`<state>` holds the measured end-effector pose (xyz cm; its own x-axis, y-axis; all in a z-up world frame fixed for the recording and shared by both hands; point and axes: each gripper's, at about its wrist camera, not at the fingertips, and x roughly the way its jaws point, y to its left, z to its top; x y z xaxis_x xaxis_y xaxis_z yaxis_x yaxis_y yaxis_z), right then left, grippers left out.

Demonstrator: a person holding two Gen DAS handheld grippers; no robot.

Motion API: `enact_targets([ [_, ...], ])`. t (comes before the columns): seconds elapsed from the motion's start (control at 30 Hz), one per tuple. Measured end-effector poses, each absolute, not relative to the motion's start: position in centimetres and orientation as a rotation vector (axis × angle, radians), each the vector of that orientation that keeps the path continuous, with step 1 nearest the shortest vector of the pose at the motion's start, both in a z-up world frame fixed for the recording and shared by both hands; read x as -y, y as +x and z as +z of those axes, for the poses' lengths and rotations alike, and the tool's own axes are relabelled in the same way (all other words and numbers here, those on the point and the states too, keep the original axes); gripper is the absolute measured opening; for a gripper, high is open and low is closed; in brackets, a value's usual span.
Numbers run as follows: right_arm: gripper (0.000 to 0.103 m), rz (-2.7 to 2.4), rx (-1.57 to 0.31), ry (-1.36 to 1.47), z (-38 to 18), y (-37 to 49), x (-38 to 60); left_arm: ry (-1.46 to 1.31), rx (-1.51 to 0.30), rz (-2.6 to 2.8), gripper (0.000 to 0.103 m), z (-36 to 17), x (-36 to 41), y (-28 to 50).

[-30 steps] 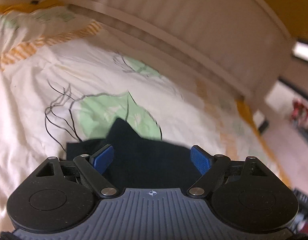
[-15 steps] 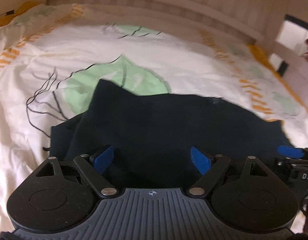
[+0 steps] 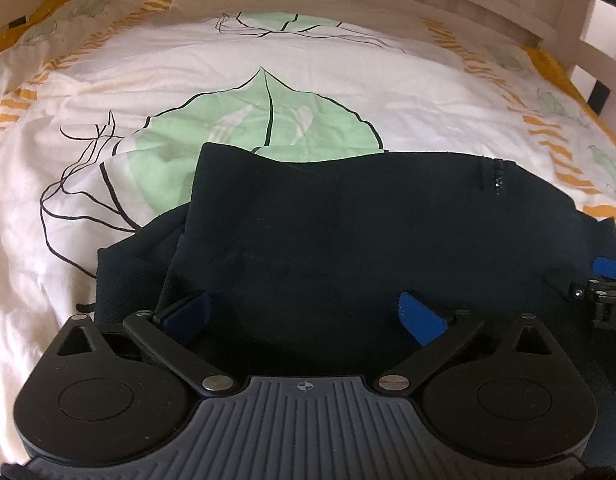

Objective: Fold large clothes

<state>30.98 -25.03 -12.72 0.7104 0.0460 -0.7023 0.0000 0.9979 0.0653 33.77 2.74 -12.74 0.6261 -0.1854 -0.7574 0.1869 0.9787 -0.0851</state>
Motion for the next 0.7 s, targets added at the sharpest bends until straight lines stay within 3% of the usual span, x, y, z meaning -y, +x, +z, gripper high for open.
enact_targets([
  [0.33,0.103,0.04,-0.767,0.077,-12.8,30.8,25.2,0.007,-0.893,-0.228,0.102,-12.2,-2.9,34.1],
  [0.7,0.102,0.095,-0.62,0.083,-9.9,22.9,26.1,-0.019,-0.793,-0.234,0.102,-10.3,-5.1,26.7],
])
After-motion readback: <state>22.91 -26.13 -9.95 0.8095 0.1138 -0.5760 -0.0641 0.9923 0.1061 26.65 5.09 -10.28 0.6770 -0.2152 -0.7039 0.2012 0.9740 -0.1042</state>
